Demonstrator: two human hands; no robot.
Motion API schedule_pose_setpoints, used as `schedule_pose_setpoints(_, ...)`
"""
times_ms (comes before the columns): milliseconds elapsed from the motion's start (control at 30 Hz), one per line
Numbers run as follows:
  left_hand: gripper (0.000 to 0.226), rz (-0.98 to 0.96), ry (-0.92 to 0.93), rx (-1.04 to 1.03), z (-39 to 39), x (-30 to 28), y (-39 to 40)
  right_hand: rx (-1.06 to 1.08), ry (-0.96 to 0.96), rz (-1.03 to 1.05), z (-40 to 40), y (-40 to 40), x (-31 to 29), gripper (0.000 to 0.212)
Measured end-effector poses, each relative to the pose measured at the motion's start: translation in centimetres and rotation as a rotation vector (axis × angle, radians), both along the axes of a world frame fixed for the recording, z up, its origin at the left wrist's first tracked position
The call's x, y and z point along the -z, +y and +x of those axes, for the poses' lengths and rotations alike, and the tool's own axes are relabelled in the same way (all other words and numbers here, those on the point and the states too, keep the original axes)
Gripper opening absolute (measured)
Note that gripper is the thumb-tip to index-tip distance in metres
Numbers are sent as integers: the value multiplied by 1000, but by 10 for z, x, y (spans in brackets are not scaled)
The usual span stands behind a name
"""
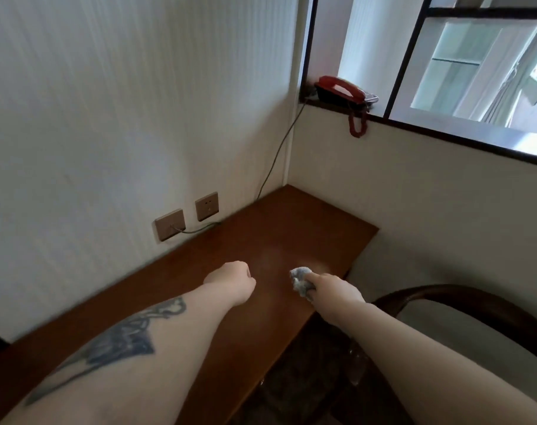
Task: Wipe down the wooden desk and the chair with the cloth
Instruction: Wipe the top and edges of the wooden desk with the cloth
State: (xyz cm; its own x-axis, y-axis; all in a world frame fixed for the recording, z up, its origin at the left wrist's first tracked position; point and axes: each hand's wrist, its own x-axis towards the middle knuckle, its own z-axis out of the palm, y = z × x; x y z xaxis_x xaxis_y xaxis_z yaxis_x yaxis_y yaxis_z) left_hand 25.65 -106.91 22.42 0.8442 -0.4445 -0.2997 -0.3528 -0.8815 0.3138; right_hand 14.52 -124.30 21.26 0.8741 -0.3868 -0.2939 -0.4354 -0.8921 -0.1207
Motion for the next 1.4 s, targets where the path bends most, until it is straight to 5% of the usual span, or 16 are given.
schedule_pose_setpoints(733, 24, 14, 170, -215, -3, 98, -142, -155, 256, 135, 53, -172, 88, 54)
schedule_pose_setpoints(867, 38, 99, 45, -225, 17, 130, -149, -301, 199, 138, 69, -167, 114, 75)
schedule_pose_setpoints(1033, 49, 56, -167, -235, 25, 177, -167, -519, 119, 222, 57, -128, 162, 61)
schedule_pose_setpoints(1133, 49, 11, -185, -192, 29, 195, -182, -465, -15, 215, 72, -141, 183, 55)
schedule_pose_setpoints(1300, 51, -45, -228, -129, 61, 205, -212, 13, -193, -7, 84, -156, 199, 55)
schedule_pose_setpoints(1400, 53, -38, -240, -81, 82, 212, -224, -161, -160, 22, 69, -138, 204, 63)
